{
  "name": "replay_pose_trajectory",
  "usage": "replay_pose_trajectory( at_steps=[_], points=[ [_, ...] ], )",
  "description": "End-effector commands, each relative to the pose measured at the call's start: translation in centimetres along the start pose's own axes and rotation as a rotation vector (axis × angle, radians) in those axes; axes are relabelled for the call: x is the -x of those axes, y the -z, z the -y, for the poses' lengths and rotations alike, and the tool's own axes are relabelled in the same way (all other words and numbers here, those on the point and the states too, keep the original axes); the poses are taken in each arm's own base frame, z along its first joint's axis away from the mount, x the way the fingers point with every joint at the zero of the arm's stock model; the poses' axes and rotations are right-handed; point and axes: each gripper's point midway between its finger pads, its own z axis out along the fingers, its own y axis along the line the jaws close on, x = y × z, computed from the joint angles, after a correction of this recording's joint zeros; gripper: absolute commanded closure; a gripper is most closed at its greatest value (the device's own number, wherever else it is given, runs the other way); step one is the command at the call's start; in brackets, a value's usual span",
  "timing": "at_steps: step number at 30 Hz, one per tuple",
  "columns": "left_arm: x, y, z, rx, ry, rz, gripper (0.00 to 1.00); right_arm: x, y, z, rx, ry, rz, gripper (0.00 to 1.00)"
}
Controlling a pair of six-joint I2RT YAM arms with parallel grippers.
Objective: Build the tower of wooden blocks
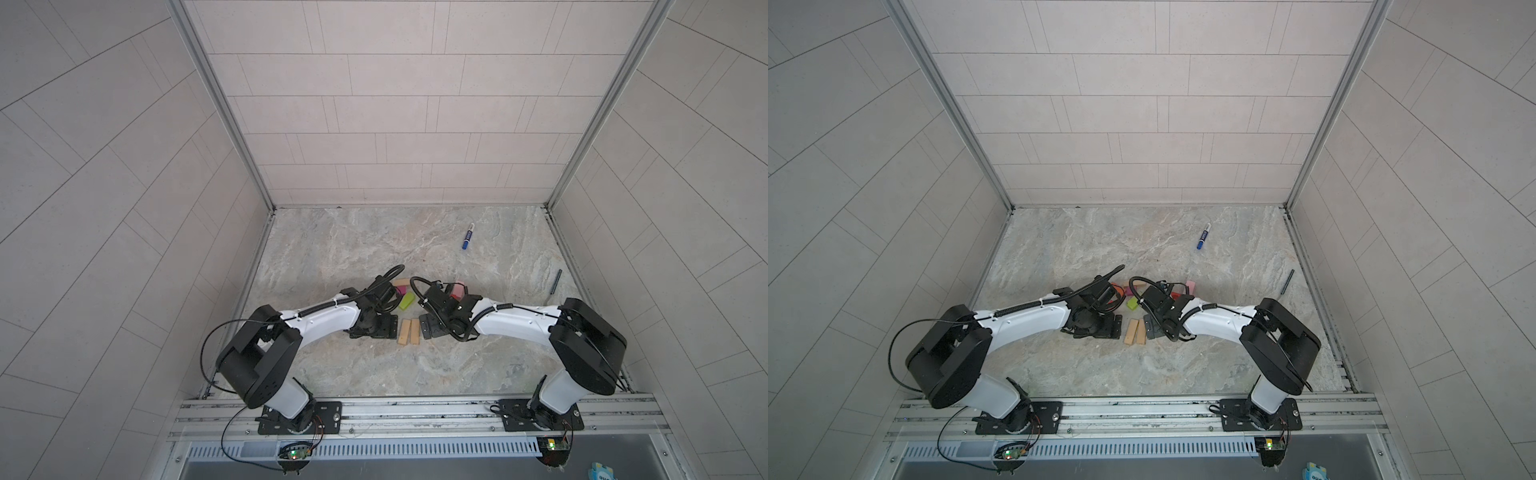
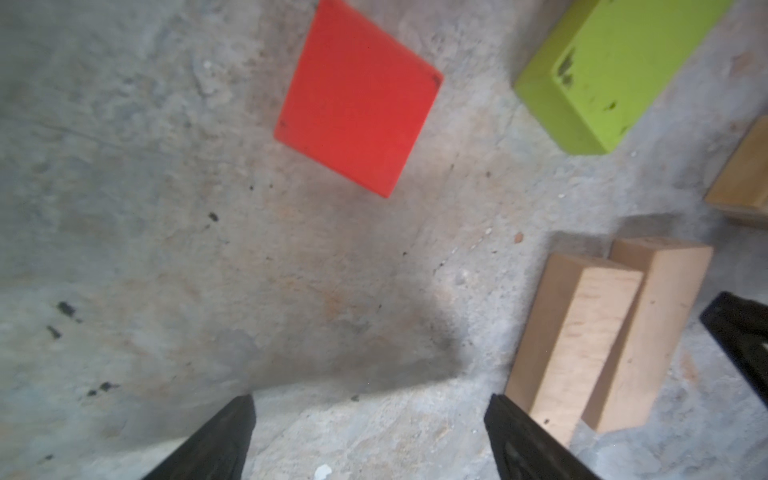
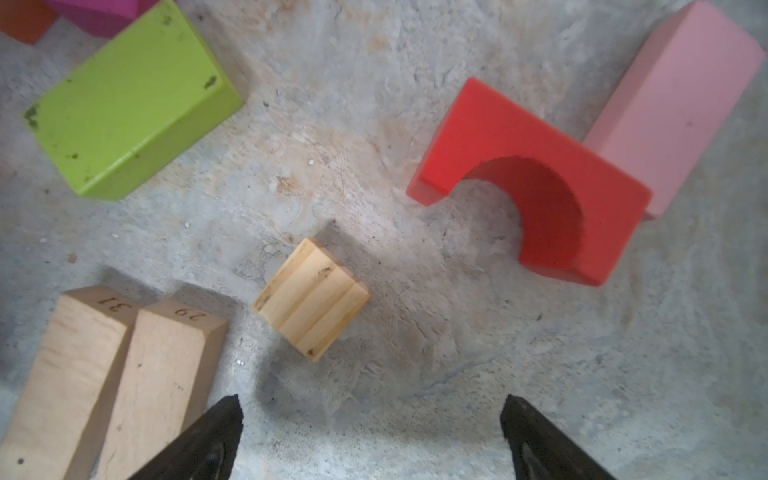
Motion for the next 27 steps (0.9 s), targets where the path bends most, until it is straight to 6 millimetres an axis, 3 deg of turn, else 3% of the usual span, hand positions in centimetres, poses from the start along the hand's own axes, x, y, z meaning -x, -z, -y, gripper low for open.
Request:
replay_pose_trajectory(
  at_steps=[1, 12, 27],
  points=[
    [-1.3, 0.4, -1.1, 0.054, -0.008, -0.016, 0.06, -0.8, 0.7, 0.4, 0.001, 0.0, -0.012, 0.02],
    [-1.4, -0.2, -0.6, 0.106, -0.038, -0.004, 0.06, -2.3, 0.9, 0.8, 0.011, -0.003, -0.022, 0.02],
    [-1.6, -0.8, 1.3, 0.077, -0.045, -0.011, 0.06, -2.6, 1.3, 1.3, 0.01, -0.01, -0.013, 0.02]
  ],
)
